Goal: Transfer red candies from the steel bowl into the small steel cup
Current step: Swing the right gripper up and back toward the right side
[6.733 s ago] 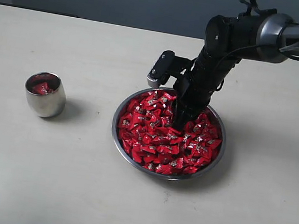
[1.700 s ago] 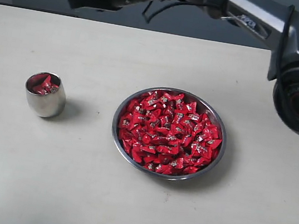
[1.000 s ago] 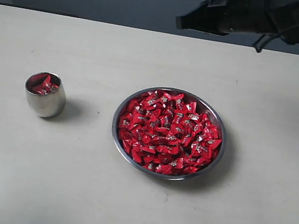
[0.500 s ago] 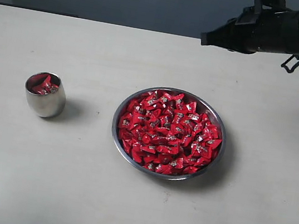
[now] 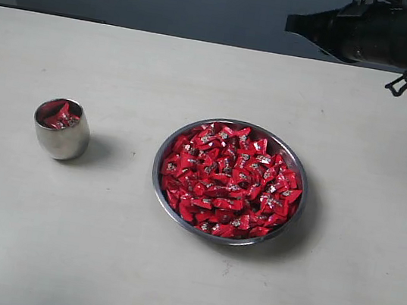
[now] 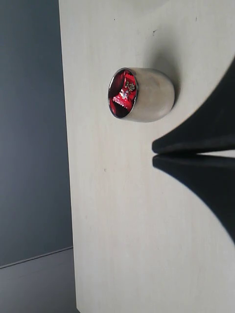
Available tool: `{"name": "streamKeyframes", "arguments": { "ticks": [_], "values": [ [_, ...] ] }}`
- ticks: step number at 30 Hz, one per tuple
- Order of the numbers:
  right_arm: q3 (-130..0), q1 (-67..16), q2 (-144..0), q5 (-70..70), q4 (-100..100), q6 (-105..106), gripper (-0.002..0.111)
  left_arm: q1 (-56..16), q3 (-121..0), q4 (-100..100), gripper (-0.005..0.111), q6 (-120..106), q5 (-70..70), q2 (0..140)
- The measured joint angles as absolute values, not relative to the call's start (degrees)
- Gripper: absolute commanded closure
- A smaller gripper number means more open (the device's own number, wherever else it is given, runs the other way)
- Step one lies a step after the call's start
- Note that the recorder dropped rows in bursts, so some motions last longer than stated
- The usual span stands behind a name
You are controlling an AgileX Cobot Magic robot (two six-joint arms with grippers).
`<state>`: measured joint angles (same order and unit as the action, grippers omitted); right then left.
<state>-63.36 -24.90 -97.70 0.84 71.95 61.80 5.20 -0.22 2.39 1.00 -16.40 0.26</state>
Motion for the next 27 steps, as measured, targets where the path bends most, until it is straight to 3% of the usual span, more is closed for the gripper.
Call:
{"name": "streamKeyframes", "arguments": {
  "ticks": [9, 16, 27],
  "values": [
    [-50.39, -24.90, -89.31, -8.80, 70.18, 60.43, 0.109, 5.20, -0.22, 2.39, 0.106, 1.00, -16.40, 0.26],
    [-47.11, -24.29, -84.02, -13.65, 70.16, 44.82, 0.109, 5.20, -0.22, 2.39, 0.106, 1.00, -16.40, 0.26],
    [-50.55, -24.29, -83.38, -1.13, 76.36, 30.33, 0.109, 5.20, -0.22, 2.39, 0.106, 1.00, -16.40, 0.26]
  ]
}}
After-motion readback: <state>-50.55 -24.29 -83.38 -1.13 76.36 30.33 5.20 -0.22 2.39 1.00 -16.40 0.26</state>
